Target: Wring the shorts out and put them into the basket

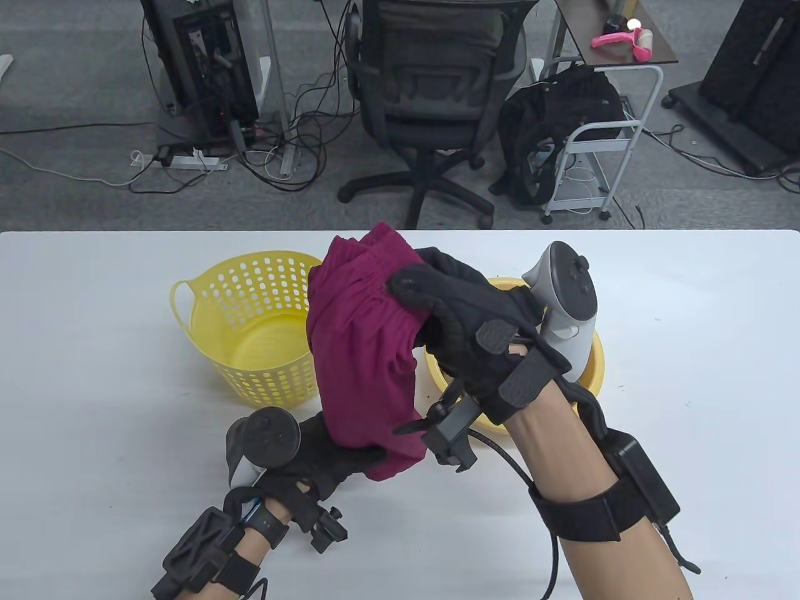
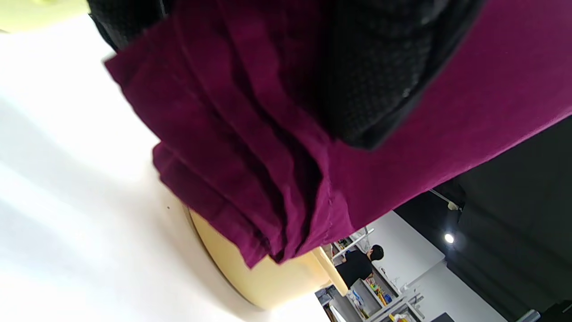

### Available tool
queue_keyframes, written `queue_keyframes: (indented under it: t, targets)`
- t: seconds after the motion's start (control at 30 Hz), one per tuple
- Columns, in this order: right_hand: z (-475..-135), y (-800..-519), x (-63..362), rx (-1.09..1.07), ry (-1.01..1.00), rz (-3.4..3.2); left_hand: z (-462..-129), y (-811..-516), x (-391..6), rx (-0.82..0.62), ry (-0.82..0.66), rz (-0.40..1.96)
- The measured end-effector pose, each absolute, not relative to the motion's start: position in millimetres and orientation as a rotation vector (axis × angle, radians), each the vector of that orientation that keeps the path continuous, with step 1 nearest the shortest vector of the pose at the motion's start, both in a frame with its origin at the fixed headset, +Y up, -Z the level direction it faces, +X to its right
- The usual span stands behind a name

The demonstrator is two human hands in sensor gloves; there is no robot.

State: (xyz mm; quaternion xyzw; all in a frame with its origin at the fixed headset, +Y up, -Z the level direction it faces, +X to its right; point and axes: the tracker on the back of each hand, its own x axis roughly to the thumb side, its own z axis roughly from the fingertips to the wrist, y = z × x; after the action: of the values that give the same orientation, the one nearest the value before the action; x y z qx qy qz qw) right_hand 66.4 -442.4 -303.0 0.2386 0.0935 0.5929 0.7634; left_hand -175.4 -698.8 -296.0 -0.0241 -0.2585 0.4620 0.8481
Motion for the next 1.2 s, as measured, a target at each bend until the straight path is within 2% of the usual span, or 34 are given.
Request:
queue_keyframes:
  t: [0.33, 0.63, 1.0, 1.2]
  targets:
    - [-312.8, -454.1, 100.8, 0.418, 0.118, 1.303, -291.1, -690.9, -186.3, -0.056, -0.528, 0.870]
    - [-321.9, -472.9, 135.9, 0.314, 0.037, 1.397, -290.4, -684.0, -194.5, -0.092, -0.497, 0.673]
    - [-322.0, -511.1, 172.8, 0.133, -0.151, 1.710, -293.4, -662.4, -223.0, -0.189, -0.470, 0.458]
    - [-322.0, -528.6, 174.8, 0.077, -0.223, 1.863, -297.4, -644.4, -238.6, -0.254, -0.479, 0.410]
